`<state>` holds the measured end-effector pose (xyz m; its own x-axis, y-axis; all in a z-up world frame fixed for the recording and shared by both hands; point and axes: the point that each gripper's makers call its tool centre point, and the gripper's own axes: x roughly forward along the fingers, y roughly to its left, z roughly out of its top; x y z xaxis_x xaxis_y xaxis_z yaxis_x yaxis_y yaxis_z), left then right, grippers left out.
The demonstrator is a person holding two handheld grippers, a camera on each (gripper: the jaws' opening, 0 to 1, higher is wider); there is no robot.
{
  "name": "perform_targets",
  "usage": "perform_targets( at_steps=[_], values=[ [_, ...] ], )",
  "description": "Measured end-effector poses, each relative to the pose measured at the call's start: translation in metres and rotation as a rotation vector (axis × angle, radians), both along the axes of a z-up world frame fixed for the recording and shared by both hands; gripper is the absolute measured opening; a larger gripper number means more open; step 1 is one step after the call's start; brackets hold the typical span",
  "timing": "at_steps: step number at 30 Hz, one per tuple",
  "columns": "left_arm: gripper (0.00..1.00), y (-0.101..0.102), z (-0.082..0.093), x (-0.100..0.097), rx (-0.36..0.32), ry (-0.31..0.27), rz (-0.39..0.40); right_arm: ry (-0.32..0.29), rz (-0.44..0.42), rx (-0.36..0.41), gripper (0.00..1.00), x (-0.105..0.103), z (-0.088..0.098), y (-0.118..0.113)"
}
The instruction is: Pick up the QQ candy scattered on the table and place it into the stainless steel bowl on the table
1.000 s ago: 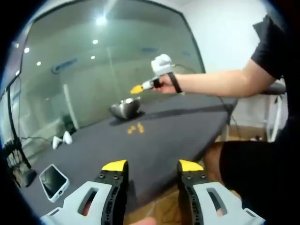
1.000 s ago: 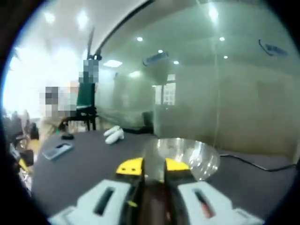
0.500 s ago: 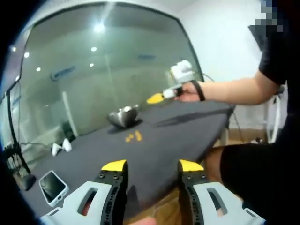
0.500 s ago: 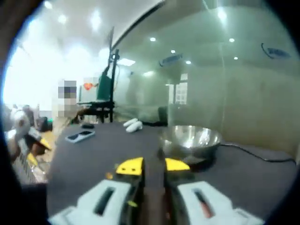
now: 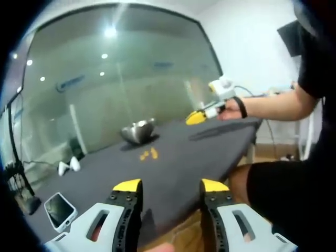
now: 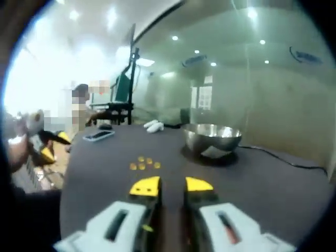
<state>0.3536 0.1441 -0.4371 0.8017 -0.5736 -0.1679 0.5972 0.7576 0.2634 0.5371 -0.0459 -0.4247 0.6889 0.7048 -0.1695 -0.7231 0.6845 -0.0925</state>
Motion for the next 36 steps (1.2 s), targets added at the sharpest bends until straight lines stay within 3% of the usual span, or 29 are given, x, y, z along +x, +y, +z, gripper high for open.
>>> perform_targets(
  at_steps=[5,14,22,26,29,33,36],
  values=[
    [0.45,-0.004,0.0,-0.001,0.002,-0.001,-0.005,-0.016,0.007,-0.035,0.17,0.004,-0.004,0.008],
    [0.45,-0.005,0.0,-0.004,-0.002,0.0,-0.007,0.026,0.046,-0.075,0.18,0.022,-0.015,0.033],
    [0.44,-0.004,0.001,-0.007,-0.012,0.007,0.004,0.075,0.082,-0.099,0.18,0.043,-0.031,0.073],
    [0.45,-0.004,0.001,-0.008,0.004,0.013,0.01,0.06,0.106,-0.143,0.18,0.051,-0.035,0.094],
    [0.45,-0.001,0.004,-0.009,0.002,0.013,0.014,0.108,0.129,-0.116,0.19,0.06,-0.039,0.107],
    [0.45,0.005,0.005,-0.009,0.022,0.014,0.029,0.128,0.137,-0.138,0.2,0.067,-0.052,0.118],
    [0.44,0.013,0.008,-0.009,-0.001,0.011,0.052,0.148,0.147,-0.11,0.19,0.061,-0.054,0.126]
  ],
)
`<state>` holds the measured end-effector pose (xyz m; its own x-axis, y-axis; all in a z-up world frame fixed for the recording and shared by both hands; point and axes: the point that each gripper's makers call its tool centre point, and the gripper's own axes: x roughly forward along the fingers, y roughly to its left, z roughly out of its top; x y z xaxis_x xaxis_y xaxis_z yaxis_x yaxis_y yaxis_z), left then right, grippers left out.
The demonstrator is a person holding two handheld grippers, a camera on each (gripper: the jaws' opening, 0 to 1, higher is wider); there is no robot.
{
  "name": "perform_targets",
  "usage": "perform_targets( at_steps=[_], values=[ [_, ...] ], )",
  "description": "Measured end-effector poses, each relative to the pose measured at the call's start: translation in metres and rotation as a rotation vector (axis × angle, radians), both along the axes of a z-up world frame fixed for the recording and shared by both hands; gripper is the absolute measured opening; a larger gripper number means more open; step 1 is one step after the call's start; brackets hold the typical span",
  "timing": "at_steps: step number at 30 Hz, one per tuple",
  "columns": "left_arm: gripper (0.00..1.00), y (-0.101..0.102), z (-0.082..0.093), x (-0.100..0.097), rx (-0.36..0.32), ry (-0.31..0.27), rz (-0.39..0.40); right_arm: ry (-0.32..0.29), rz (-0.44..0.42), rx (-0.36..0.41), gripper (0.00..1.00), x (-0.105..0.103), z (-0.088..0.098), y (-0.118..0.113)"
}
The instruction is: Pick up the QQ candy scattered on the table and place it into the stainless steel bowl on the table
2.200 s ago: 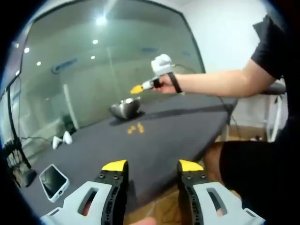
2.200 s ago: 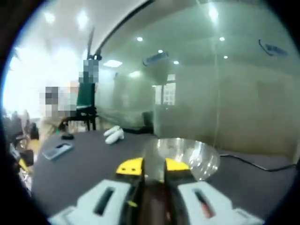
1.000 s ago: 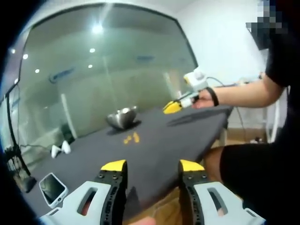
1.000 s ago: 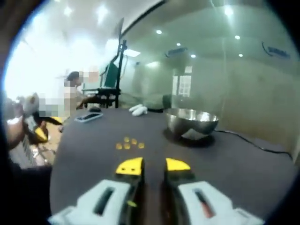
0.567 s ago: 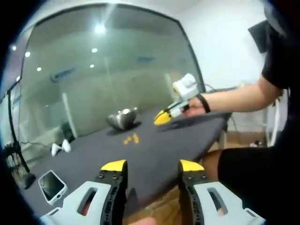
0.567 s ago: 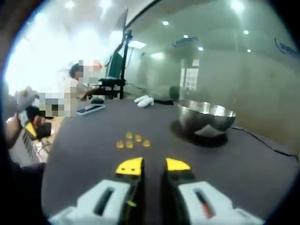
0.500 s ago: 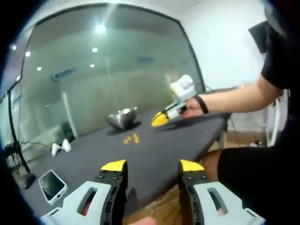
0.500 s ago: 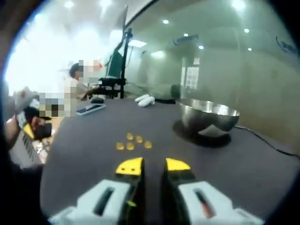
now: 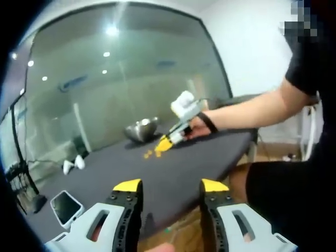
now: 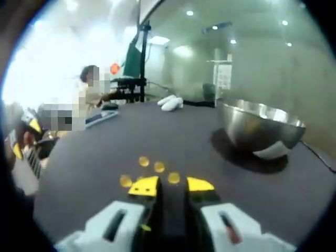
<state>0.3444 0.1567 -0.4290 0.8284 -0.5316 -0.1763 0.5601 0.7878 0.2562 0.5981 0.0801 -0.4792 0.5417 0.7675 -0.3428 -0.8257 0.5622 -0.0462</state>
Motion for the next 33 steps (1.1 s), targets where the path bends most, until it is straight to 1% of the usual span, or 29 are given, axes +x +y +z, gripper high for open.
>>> perform_targets(
  at_steps=[3,4,6,7,8,9,11,12,13,16,21,24,27,28,29,31,32,33],
  values=[
    [0.44,0.008,-0.005,0.002,-0.005,0.008,0.022,0.004,0.007,-0.001,0.18,0.003,-0.001,0.003],
    [0.44,0.009,-0.006,0.002,-0.005,0.011,0.025,0.006,0.012,0.001,0.17,0.001,-0.001,0.004],
    [0.44,0.011,-0.005,0.004,-0.021,0.013,0.035,-0.043,0.077,-0.033,0.1,-0.006,0.0,0.009],
    [0.43,0.011,-0.005,0.004,-0.026,0.014,0.04,-0.049,0.077,-0.037,0.09,-0.009,0.0,0.01],
    [0.43,0.012,-0.005,0.005,-0.025,0.015,0.044,-0.055,0.072,-0.039,0.09,-0.006,0.0,0.007],
    [0.43,0.012,-0.005,0.006,-0.021,0.014,0.046,-0.051,0.068,-0.036,0.08,-0.004,-0.001,0.005],
    [0.43,0.011,-0.005,0.006,-0.018,0.014,0.041,-0.02,0.056,-0.012,0.08,-0.002,-0.001,0.004],
    [0.43,0.01,-0.005,0.006,-0.018,0.012,0.038,-0.015,0.054,-0.007,0.08,-0.004,0.0,0.004],
    [0.43,0.009,-0.004,0.006,-0.014,0.007,0.035,-0.013,0.056,-0.005,0.08,-0.007,0.0,0.004],
    [0.44,0.005,-0.005,0.004,0.014,-0.001,0.025,-0.01,0.058,0.007,0.08,-0.003,-0.001,0.005],
    [0.44,0.002,-0.008,0.002,0.023,0.005,0.012,0.002,0.049,0.011,0.08,-0.003,0.001,0.006],
    [0.44,0.002,-0.004,0.002,0.027,-0.009,0.014,0.002,0.033,0.012,0.08,0.002,0.004,0.0],
    [0.44,0.001,-0.001,0.003,0.022,-0.015,0.012,-0.016,0.009,0.031,0.08,0.006,0.015,-0.007],
    [0.44,0.001,-0.001,0.003,0.022,-0.016,0.012,-0.034,-0.001,0.03,0.08,0.007,0.02,-0.01],
    [0.44,0.0,-0.001,0.004,0.024,-0.015,0.013,-0.055,-0.017,0.032,0.08,0.01,0.027,-0.013],
    [0.44,0.0,-0.002,0.005,0.023,-0.015,0.014,-0.074,-0.047,0.046,0.08,0.016,0.042,-0.021],
    [0.43,0.0,-0.002,0.005,0.022,-0.015,0.014,-0.069,-0.127,0.088,0.08,0.027,0.056,-0.032],
    [0.43,0.0,-0.002,0.005,0.02,-0.019,0.018,-0.071,-0.167,0.098,0.08,0.033,0.065,-0.038]
  ],
)
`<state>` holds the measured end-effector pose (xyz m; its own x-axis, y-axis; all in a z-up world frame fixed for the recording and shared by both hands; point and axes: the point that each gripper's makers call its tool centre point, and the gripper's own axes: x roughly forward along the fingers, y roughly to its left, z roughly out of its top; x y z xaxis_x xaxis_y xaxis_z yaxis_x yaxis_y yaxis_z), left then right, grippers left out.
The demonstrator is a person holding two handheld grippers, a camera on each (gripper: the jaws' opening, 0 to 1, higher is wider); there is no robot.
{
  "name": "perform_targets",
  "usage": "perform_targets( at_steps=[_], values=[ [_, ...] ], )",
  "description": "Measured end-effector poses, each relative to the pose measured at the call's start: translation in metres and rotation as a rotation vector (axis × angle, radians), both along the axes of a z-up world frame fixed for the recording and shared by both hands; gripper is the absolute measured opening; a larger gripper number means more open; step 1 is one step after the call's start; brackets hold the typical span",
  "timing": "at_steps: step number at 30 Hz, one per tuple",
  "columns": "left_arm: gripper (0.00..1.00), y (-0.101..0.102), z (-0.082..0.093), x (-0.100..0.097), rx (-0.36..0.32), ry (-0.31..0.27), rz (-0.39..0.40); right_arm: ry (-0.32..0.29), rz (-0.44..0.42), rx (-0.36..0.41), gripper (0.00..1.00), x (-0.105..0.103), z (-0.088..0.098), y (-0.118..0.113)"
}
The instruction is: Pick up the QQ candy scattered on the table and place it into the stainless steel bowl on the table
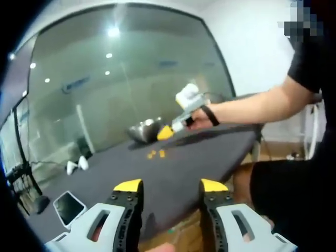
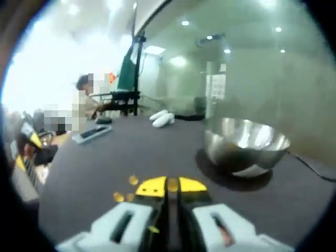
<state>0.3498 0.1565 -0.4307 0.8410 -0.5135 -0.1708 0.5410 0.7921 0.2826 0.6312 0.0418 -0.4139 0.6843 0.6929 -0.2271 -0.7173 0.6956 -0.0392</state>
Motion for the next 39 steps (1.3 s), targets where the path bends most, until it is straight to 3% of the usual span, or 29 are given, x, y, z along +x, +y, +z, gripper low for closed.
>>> perform_targets(
  at_steps=[3,6,8,19,22,24,27,29,39],
  values=[
    [0.43,0.002,-0.001,0.002,-0.014,-0.001,0.015,-0.105,-0.068,-0.003,0.08,0.018,0.035,-0.012],
    [0.43,0.002,-0.003,0.002,-0.009,0.002,0.015,-0.113,-0.125,0.027,0.08,0.039,0.05,-0.023],
    [0.43,0.002,-0.003,0.002,-0.009,0.002,0.013,-0.133,-0.138,0.006,0.08,0.049,0.061,-0.025],
    [0.45,0.002,-0.004,0.002,-0.006,0.019,0.005,-0.141,-0.167,-0.022,0.08,0.097,0.079,-0.017],
    [0.45,0.004,-0.003,0.001,-0.016,0.018,0.01,-0.157,-0.248,-0.034,0.08,0.11,0.082,-0.027],
    [0.44,0.006,-0.004,0.001,-0.016,0.017,0.016,-0.14,-0.243,-0.016,0.1,0.106,0.081,-0.026],
    [0.44,0.01,-0.001,0.002,-0.025,0.007,0.034,-0.087,-0.257,0.03,0.21,0.108,0.077,-0.029],
    [0.44,0.012,0.001,0.003,-0.036,0.007,0.036,-0.078,-0.248,0.043,0.19,0.104,0.076,-0.029],
    [0.44,0.004,-0.005,0.004,-0.027,0.016,0.007,-0.113,-0.242,0.021,0.18,0.085,0.073,-0.044]
  ],
)
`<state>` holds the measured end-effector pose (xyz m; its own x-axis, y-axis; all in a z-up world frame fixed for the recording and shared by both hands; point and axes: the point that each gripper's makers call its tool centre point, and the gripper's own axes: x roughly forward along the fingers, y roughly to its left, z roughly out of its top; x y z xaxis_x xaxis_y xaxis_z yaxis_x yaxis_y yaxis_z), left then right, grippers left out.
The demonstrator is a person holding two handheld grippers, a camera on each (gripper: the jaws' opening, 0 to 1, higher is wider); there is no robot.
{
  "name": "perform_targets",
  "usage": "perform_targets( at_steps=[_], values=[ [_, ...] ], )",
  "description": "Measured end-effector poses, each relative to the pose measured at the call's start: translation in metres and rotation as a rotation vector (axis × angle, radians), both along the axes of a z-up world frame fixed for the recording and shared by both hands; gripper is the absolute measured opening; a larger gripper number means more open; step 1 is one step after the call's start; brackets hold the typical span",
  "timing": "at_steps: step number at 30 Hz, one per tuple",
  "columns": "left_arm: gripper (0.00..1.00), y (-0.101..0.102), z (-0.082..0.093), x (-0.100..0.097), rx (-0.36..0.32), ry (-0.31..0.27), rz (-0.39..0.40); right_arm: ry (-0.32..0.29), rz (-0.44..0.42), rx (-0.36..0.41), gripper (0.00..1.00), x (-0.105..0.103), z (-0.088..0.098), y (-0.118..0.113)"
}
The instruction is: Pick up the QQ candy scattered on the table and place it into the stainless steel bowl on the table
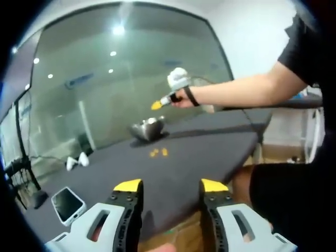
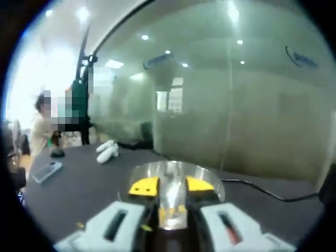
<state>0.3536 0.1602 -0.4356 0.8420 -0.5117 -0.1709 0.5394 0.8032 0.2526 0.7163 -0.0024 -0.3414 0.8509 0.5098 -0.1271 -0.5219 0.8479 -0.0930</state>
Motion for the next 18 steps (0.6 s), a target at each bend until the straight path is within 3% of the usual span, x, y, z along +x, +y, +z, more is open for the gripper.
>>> perform_targets(
  at_steps=[4,10,14,18],
  values=[
    [0.44,-0.002,0.001,0.0,-0.001,-0.001,-0.006,-0.017,0.001,0.02,0.18,-0.01,0.004,-0.01],
    [0.44,-0.007,0.003,-0.003,-0.002,-0.012,-0.025,-0.084,0.088,-0.03,0.19,-0.059,0.011,-0.012],
    [0.44,-0.005,0.002,0.0,-0.01,-0.007,-0.012,-0.056,0.18,-0.023,0.19,-0.096,-0.001,-0.01],
    [0.44,-0.005,0.003,-0.001,-0.007,-0.012,-0.015,-0.027,0.247,-0.071,0.19,-0.132,-0.031,-0.013]
  ],
)
